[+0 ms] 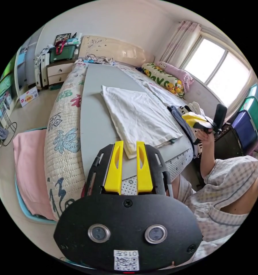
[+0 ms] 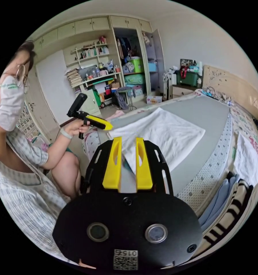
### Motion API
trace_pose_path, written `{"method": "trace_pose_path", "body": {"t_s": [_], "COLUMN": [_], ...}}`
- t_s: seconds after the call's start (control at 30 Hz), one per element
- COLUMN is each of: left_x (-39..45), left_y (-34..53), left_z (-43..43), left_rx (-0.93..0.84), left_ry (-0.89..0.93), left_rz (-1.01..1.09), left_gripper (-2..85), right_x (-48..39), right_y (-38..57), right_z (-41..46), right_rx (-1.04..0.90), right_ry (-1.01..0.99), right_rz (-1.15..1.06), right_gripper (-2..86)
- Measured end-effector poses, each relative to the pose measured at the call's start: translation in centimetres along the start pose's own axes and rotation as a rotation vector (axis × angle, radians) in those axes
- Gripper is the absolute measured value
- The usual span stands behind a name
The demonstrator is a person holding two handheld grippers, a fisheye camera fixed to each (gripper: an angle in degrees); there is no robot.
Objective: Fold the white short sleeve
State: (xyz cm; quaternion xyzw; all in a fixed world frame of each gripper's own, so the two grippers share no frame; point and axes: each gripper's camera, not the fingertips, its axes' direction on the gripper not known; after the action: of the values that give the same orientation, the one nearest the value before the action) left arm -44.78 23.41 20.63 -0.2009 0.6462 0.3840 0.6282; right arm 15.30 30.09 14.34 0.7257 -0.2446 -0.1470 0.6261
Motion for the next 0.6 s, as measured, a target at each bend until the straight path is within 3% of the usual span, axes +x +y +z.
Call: {"method": "trace_pose_path", "body": {"t_s": [0.1,0.23,0.37,0.6], "left_x": [0.5,1.4,3.4,6.4], "left_y": [0.0,-0.3,-0.5,-0.7], "left_z": [1.0,3.0,3.2,3.5], "left_rx": [-0.009,-0.055,-0.052,-0.068], "left_ry": [0.038,0.057,0.031,0.030], "left_rz": [-0.005,0.008,0.067,0.083], "left_gripper": [7.3,4.8,1.1,0.3], "right_x": [0.6,1.8,4.0,6.9], "right_y": [4.6,9.7,13.7,18.0], "right_z": [1.9,4.2,8.2,11.5], "right_rx": [-0.108,-0.188,-0.311,-0.335], "right_ry": [0.007,0.170,0.235,0.242], "right_rz": [0.028,0.065,0.069,0.071], "right_gripper": [8.8,8.2,1.7,-0.9]}}
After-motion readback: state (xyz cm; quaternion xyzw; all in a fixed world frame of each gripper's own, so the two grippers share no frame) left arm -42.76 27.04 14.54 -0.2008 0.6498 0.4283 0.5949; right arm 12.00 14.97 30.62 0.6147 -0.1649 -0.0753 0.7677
